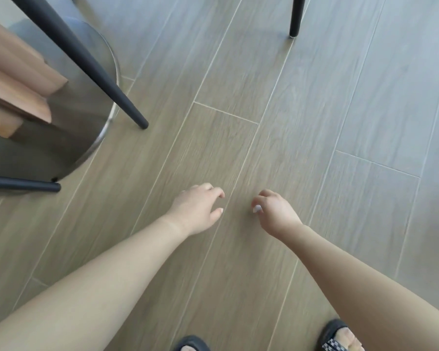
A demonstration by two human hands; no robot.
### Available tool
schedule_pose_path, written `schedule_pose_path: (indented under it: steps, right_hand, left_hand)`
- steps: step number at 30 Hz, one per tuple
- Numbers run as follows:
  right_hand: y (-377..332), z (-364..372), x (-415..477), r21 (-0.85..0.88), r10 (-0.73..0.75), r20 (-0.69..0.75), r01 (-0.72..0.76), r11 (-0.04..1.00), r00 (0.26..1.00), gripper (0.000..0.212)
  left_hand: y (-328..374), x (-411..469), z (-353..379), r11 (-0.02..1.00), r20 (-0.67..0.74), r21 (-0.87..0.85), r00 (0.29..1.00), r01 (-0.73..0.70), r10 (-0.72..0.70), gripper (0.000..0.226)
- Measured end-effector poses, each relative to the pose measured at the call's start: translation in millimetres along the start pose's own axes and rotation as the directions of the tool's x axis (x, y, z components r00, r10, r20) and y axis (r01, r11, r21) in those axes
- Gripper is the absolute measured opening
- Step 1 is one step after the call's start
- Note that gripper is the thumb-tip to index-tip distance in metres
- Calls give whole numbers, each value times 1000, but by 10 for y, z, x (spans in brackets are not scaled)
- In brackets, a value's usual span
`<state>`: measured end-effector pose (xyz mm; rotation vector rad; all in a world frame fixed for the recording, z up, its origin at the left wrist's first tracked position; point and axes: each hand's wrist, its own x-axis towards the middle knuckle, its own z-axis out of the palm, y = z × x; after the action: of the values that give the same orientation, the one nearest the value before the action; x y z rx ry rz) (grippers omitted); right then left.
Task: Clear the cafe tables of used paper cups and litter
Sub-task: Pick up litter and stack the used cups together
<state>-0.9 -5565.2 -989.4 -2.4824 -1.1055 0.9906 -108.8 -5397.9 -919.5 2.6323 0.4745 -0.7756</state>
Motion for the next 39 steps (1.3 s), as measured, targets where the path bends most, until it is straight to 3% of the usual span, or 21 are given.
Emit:
schedule_pose_path:
  steps: [6,12,19,27,33,39]
  right_hand:
    - [-477,-721,-286,80,-73,-156,86,993,985,24]
    - [-1298,-1973,-1207,190,-92,-277,149,970,957,20]
    - [-2308,-3629,-2344,197,-128,-296,191,962,947,18]
    - [-3344,-5338,-3311,212,-208,-355,295,932,911,14]
    - [-3906,-5969,-3388,232,-258,-419,377,897,871,10]
    - [-4587,-6111,-2962,173,-359,-407,457,872,840,8]
  left_hand:
    - [180,-232,-524,934,-49,-353,996,56,-78,24]
    - [689,-1122,-1578,873,-131,-488,987,21,-97,21]
    - [1354,-2466,-3262,861,-183,-509,977,1,-110,22]
    - [1752,-3822,-5221,849,-397,-526,897,-48,-195,19]
    - [1627,-4372,-5860,853,-467,-523,839,-8,-278,19]
    - [1002,-4519,-6179,820,-527,-571,751,32,-397,15]
